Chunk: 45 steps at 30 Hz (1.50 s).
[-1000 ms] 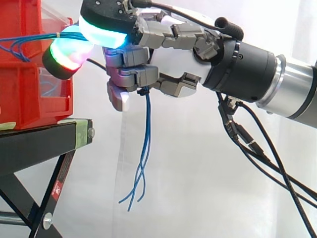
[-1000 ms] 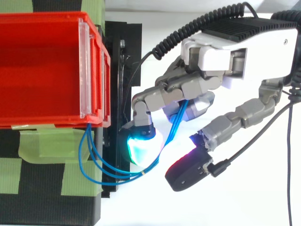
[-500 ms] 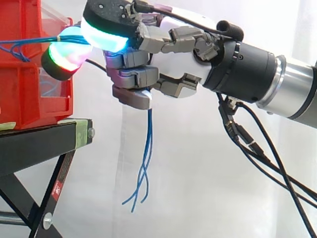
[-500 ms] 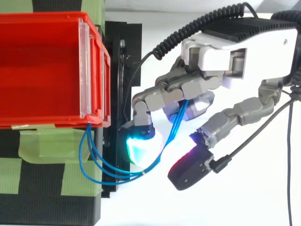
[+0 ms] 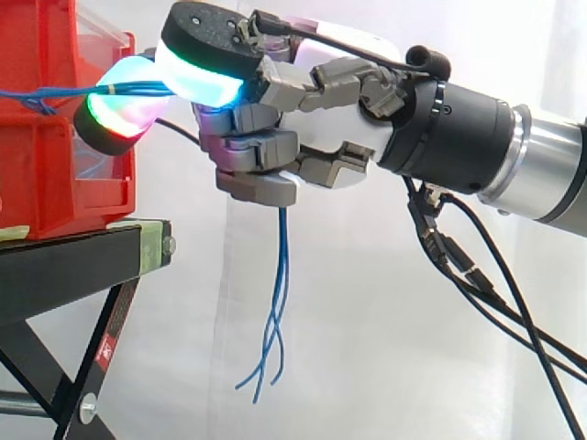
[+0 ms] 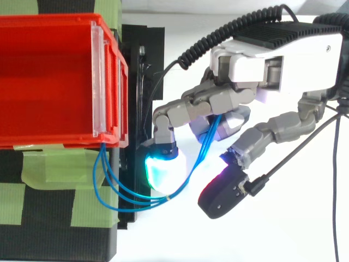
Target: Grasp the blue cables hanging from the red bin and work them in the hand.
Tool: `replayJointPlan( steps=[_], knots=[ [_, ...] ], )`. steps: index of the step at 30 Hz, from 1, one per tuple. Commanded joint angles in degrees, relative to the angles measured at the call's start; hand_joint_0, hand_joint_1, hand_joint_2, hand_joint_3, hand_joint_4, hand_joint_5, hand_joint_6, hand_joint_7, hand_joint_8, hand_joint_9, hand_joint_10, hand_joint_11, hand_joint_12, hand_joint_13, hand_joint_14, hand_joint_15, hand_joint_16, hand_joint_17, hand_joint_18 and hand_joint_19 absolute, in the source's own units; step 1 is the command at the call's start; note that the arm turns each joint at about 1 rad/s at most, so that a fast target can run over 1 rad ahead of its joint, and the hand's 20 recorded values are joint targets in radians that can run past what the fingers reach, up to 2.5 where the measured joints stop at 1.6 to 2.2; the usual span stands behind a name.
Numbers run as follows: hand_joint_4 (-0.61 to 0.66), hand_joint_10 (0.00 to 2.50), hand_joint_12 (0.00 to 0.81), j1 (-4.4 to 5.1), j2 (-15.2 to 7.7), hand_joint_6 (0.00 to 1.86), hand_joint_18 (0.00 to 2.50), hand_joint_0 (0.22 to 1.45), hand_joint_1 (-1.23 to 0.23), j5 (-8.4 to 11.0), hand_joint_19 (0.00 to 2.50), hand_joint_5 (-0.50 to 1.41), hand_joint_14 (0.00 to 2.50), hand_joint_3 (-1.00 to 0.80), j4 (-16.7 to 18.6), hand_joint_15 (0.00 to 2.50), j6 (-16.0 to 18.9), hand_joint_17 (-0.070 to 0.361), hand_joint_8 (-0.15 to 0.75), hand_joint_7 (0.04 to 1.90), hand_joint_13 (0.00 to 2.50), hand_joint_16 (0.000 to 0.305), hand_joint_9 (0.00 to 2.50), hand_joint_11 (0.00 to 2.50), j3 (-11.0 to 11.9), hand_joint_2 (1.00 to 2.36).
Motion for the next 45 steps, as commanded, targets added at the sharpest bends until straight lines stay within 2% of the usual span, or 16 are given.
replayJointPlan(
  steps=[1, 5, 8, 9, 11, 13, 15, 17, 21, 23, 26, 34, 36, 38, 41, 45],
  knots=[
    [0.27, 2.50, 0.403, 0.19, -0.03, 0.00, 1.30, 1.02, -0.57, 0.07, 1.62, 0.22, 2.50, -0.65, -2.20, 1.49, 1.57, 0.094, 0.363, 1.25, 0.69, 0.042, 0.41, 1.72, -0.03, 1.02],
    [0.28, 2.50, 0.399, 0.37, -0.03, 0.00, 1.31, 1.01, -0.57, 0.07, 1.61, 0.22, 2.50, -0.66, -5.18, 1.52, 3.32, 0.094, 0.366, 1.25, 0.70, 0.042, 0.42, 1.73, 0.06, 1.02],
    [0.27, 2.50, 0.403, 0.46, 0.06, 0.00, 1.32, 1.01, -0.57, 0.07, 1.60, 0.22, 2.50, -0.66, -5.80, 1.50, 4.20, 0.094, 0.365, 1.25, 0.71, 0.042, 0.43, 1.73, 0.06, 1.02],
    [0.27, 2.50, 0.403, 0.54, -0.03, 0.00, 1.32, 1.01, -0.57, -0.20, 1.60, 0.22, 2.50, -0.66, -7.12, 1.50, 6.40, 0.093, 0.368, 1.26, 0.71, 0.042, 0.43, 1.73, 0.06, 1.02],
    [0.28, 2.50, 0.401, 0.63, 0.06, 0.00, 1.33, 1.01, -0.58, -0.29, 1.60, 0.22, 2.50, -0.65, -7.82, 1.51, 7.45, 0.093, 0.366, 1.25, 0.71, 0.041, 0.43, 1.74, 0.06, 1.02],
    [0.28, 2.50, 0.404, 0.63, 0.06, 0.00, 1.33, 1.01, -0.58, -0.29, 1.60, 0.23, 2.50, -0.65, -8.61, 1.49, 10.00, 0.095, 0.362, 1.25, 0.72, 0.042, 0.43, 1.72, 0.06, 1.02],
    [0.28, 2.50, 0.396, 0.72, 0.06, 0.00, 1.33, 1.01, -0.58, -0.29, 1.60, 0.23, 2.50, -0.65, -8.70, 1.50, 10.79, 0.094, 0.369, 1.25, 0.72, 0.042, 0.44, 1.74, 0.06, 1.02],
    [0.29, 2.50, 0.401, 0.72, 0.06, 0.00, 1.33, 1.02, -0.58, -0.73, 1.59, 0.23, 2.50, -0.64, -8.70, 1.50, 13.61, 0.093, 0.365, 1.26, 0.73, 0.041, 0.45, 1.73, 0.06, 1.02],
    [0.28, 2.50, 0.397, 0.81, 0.06, 0.00, 1.32, 1.05, -0.57, -1.34, 1.52, 0.25, 2.50, -0.56, -8.52, 1.48, 14.31, 0.093, 0.359, 1.26, 0.74, 0.041, 0.48, 1.72, 0.06, 1.02],
    [0.28, 2.50, 0.400, 0.81, 0.06, 0.00, 1.26, 1.08, -0.57, -1.34, 1.39, 0.26, 2.50, -0.44, -8.52, 1.46, 14.31, 0.093, 0.362, 1.26, 0.74, 0.041, 0.49, 1.72, 0.06, 1.02],
    [0.27, 2.50, 0.393, 0.81, 0.06, 0.00, 1.23, 1.09, -0.57, -1.25, 1.34, 0.27, 2.50, -0.36, -8.52, 1.45, 14.49, 0.093, 0.361, 1.27, 0.74, 0.041, 0.50, 1.72, 0.06, 1.03],
    [0.28, 2.50, 0.396, 1.07, 0.59, 0.00, 1.31, 1.08, -0.57, -0.99, 1.42, 0.28, 2.50, -0.50, -9.14, 1.49, 15.36, 0.093, 0.360, 1.27, 0.78, 0.042, 0.53, 1.76, 0.06, 1.02],
    [0.28, 2.50, 0.393, 1.16, 0.59, 0.00, 1.25, 1.10, -0.57, -0.99, 1.32, 0.28, 2.50, -0.41, -9.67, 1.48, 15.89, 0.094, 0.359, 1.27, 0.77, 0.042, 0.53, 1.74, 0.06, 1.03],
    [0.27, 2.50, 0.395, 1.25, 0.67, 0.00, 1.11, 1.14, -0.58, -0.99, 1.07, 0.29, 2.50, -0.18, -10.02, 1.45, 16.51, 0.095, 0.357, 1.27, 0.75, 0.042, 0.53, 1.76, 0.06, 1.03],
    [0.27, 2.50, 0.395, 1.34, 0.59, 0.00, 1.06, 1.15, -0.58, -0.81, 0.99, 0.29, 2.50, -0.02, -10.37, 1.44, 18.53, 0.095, 0.355, 1.27, 0.74, 0.042, 0.53, 1.76, 0.06, 1.03],
    [0.27, 2.50, 0.396, 1.42, 0.59, 0.00, 1.10, 1.14, -0.59, -0.55, 1.07, 0.29, 2.50, -0.08, -10.37, 1.46, 19.85, 0.097, 0.356, 1.28, 0.75, 0.043, 0.53, 1.77, 0.06, 1.03]
  ],
)
